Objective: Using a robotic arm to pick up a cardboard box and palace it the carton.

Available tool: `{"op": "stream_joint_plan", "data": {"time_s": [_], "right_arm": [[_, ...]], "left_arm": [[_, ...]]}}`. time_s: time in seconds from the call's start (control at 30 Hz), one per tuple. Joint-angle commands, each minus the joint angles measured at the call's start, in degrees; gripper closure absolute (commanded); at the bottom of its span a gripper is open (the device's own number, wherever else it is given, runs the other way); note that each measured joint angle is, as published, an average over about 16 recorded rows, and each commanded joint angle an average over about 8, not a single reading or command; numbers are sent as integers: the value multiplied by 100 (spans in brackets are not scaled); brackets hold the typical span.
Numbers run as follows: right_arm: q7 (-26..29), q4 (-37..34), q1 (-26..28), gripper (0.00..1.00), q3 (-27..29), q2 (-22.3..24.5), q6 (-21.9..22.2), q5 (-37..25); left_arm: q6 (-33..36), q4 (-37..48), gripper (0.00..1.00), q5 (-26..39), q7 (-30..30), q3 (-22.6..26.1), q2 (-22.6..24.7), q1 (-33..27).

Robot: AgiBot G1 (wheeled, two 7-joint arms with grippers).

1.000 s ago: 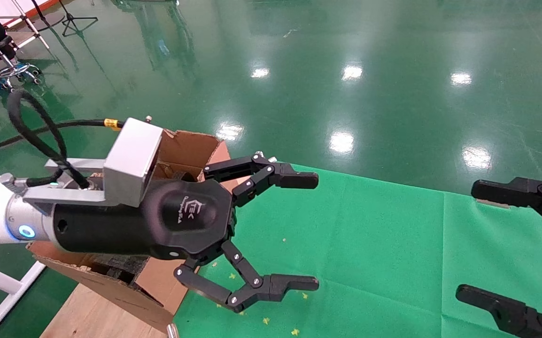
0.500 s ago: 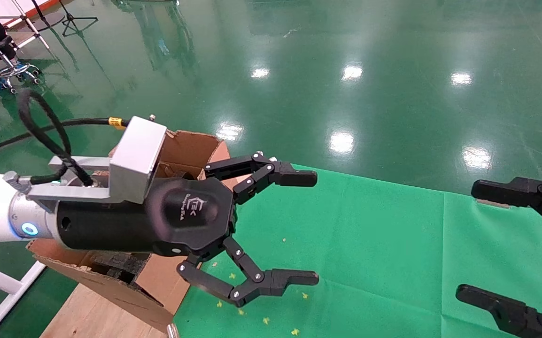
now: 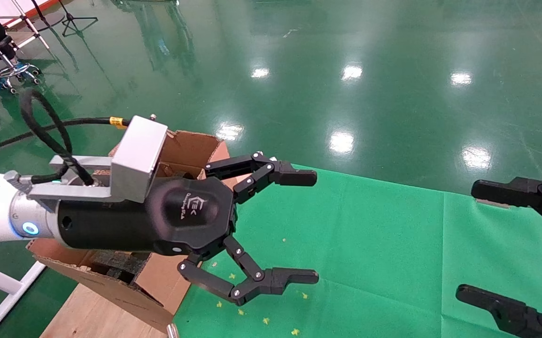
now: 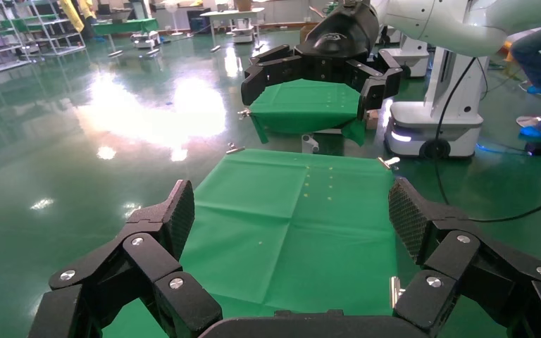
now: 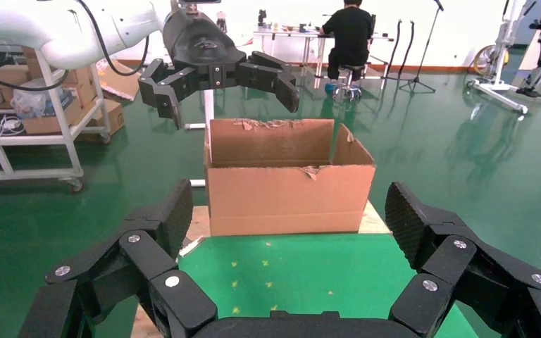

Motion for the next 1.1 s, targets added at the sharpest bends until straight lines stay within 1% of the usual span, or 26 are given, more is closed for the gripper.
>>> {"op": "stream_joint_plan", "data": {"time_s": [0.03, 1.1], "right_arm": [[0, 0, 0, 0, 0, 0, 0, 0], [0, 0, 0, 0, 0, 0, 0, 0]], "left_arm": [[-1, 1, 0, 1, -1, 1, 0, -1], [-4, 9, 0, 9, -2, 8, 0, -9]]}}
